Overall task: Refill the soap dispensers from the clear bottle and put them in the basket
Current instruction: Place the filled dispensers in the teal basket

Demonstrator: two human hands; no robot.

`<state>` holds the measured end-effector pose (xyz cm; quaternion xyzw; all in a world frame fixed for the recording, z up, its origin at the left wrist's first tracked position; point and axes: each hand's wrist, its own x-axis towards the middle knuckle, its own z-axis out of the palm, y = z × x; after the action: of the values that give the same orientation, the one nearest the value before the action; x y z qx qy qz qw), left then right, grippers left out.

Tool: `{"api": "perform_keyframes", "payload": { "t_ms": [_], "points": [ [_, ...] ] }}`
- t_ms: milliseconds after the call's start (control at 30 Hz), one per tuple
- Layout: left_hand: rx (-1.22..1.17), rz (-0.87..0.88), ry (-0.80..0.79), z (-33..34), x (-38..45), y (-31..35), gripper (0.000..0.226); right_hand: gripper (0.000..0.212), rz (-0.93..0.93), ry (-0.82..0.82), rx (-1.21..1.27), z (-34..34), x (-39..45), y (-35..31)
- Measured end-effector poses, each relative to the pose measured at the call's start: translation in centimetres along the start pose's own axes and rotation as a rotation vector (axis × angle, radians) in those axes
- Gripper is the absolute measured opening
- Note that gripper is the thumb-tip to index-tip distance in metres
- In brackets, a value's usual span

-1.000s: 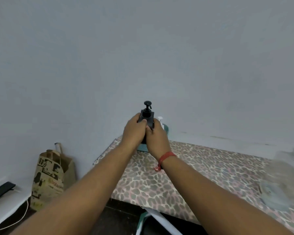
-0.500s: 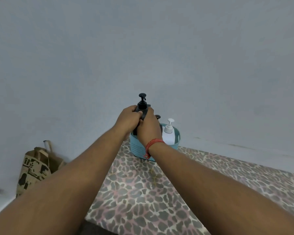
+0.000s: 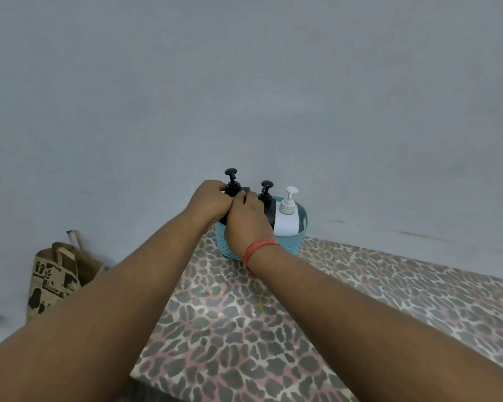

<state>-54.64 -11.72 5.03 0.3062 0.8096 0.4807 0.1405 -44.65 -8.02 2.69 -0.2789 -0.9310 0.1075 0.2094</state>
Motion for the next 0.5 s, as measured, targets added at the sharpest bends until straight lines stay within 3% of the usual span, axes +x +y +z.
{"api": "perform_keyframes", "payload": {
  "t_ms": [167,333,500],
  "points": [
    [0.16,-0.021,0.0,0.1,0.1,0.3,0.031,0.043,-0.01,0.017,-0.054,0.1,-0.2,0.4],
    [0.254,-0.011,0.016,0.3,-0.4,0.7,0.02,0.039,-0.024,-0.007,-0.003,0.0,-0.8,0.9],
    [0.313,0.056,0.043,0.7,-1.8,0.3,0.027,0.043,-0.086,0.019,0.007,0.2,-2.8,1.7]
  ]
}}
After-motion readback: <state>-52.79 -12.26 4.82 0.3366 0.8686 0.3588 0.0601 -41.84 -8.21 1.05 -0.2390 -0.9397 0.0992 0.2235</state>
